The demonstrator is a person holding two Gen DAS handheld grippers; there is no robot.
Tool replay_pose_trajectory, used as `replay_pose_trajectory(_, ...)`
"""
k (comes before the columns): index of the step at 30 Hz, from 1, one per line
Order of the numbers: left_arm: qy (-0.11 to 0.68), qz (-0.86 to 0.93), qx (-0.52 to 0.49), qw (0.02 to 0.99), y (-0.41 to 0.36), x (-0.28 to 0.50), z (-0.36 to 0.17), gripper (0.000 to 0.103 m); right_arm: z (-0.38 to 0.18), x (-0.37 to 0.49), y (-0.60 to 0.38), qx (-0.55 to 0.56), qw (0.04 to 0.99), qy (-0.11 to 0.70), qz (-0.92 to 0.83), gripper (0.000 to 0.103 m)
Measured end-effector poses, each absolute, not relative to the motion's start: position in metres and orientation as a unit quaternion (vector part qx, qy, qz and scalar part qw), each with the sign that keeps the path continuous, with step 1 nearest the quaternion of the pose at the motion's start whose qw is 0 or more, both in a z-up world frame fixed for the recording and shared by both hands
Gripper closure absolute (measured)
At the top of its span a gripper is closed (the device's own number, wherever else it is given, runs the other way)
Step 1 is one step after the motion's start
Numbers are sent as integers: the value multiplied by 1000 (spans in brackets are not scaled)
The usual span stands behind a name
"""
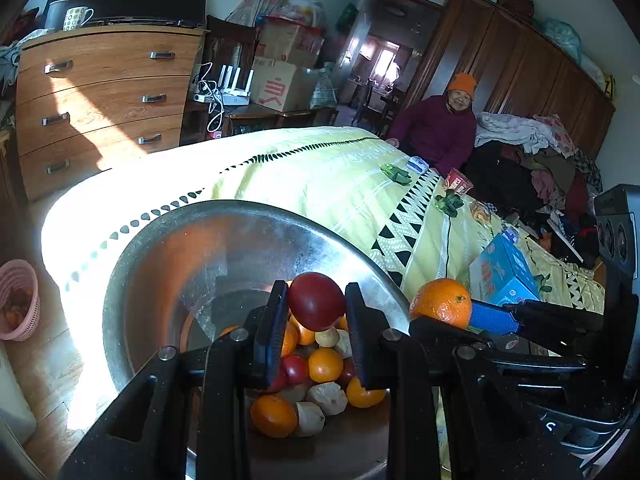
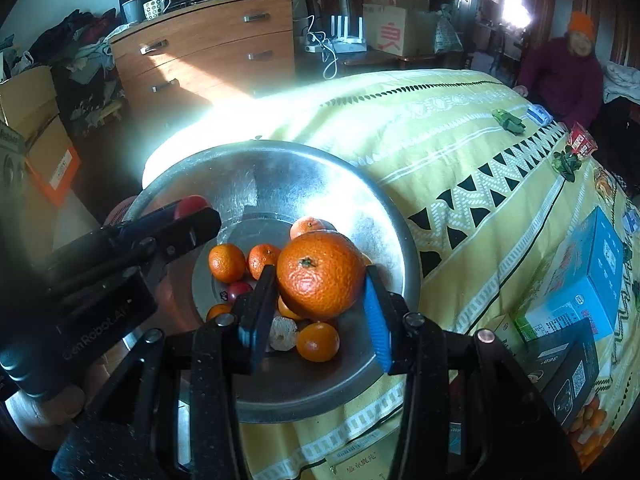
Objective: Organize fruits
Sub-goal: 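Carry the tomato and orange to the steel bowl and open both grippers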
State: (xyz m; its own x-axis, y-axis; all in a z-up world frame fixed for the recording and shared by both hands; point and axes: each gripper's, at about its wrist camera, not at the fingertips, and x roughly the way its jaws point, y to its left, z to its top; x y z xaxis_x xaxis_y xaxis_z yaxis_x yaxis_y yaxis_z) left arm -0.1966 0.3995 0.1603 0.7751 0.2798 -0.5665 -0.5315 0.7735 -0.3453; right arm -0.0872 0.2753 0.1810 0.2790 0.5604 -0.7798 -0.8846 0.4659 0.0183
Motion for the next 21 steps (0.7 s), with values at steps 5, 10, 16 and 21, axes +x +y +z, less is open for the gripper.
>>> replay_pose_trajectory(5,254,228,-254,905,403,-197,156,75,178,-88,279,-214,767,378,471,60)
replay_pose_trajectory(10,257,231,-259,902,406,-199,152,75,174,-89,283,-215,763,384,473,60)
replay_pose_trajectory(16,259,232,-259,901,405,-201,149,75,171,-89,286,-214,762,388,472,60)
replay_pose_trajectory(21,260,233,-261,900,405,-202,147,75,170,-90,287,-214,761,390,472,60)
